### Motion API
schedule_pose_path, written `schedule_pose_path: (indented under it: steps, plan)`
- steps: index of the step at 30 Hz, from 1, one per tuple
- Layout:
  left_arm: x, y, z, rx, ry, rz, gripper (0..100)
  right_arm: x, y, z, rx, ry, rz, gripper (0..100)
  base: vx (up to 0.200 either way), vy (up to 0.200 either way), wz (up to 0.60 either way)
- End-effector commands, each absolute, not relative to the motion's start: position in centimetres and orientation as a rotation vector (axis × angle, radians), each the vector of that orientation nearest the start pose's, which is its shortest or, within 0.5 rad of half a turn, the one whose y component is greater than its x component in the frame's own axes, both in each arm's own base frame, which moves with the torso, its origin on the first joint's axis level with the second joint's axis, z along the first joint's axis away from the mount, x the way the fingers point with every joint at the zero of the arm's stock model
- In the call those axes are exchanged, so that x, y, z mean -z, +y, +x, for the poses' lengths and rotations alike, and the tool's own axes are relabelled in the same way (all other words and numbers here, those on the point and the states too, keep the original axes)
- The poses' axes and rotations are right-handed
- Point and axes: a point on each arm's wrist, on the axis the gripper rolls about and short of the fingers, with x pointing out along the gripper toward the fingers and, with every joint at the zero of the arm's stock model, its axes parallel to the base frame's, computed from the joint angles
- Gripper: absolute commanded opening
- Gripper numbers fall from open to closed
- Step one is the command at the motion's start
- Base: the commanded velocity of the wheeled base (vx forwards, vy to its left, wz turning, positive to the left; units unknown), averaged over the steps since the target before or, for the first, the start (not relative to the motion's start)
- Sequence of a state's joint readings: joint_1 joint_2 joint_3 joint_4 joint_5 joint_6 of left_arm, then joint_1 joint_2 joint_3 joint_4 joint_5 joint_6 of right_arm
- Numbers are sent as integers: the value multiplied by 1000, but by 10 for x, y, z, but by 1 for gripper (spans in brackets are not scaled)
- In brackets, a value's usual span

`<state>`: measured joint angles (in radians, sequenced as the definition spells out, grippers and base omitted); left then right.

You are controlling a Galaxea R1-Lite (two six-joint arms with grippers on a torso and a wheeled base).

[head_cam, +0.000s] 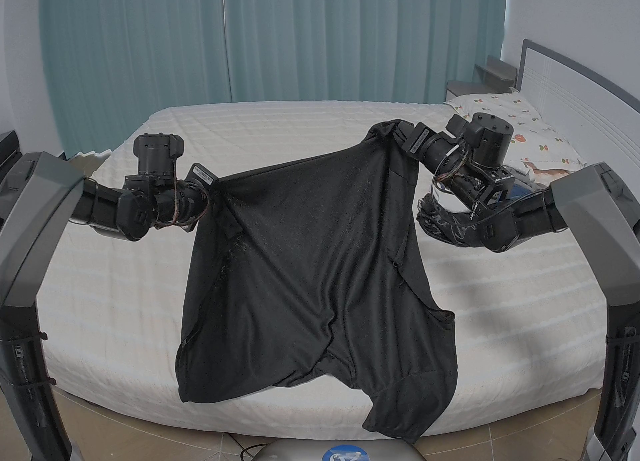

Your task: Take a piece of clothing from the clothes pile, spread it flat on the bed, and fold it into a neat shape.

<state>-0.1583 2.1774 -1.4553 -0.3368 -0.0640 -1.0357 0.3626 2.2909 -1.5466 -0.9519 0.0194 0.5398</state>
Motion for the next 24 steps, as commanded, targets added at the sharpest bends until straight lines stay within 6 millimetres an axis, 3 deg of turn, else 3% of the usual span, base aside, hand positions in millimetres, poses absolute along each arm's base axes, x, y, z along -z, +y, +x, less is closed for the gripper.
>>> schedule_pose_path:
  steps: [1, 3, 4, 6, 12, 16, 24]
  plan:
    - [-117, -76, 473, -58, 449, -990, 0, -145, 168, 474, -347, -78, 566, 0, 0, 0, 0]
    - [-108, -77, 485, -74, 432, -989, 0, -137, 168, 481, -333, -79, 568, 0, 0, 0, 0]
    - [-108, -77, 485, -74, 432, -989, 100, -137, 168, 481, -333, -79, 568, 100, 0, 0, 0]
    - [-97, -79, 499, -79, 415, -1016, 100, -115, 170, 489, -321, -49, 562, 100, 0, 0, 0]
    - [-83, -76, 515, -131, 374, -1030, 100, -73, 157, 506, -263, 8, 539, 100, 0, 0, 0]
    - [-78, -68, 519, -165, 360, -1027, 100, -59, 149, 506, -234, 42, 526, 100, 0, 0, 0]
    - [-73, -47, 524, -213, 339, -1010, 100, -50, 129, 498, -190, 114, 492, 100, 0, 0, 0]
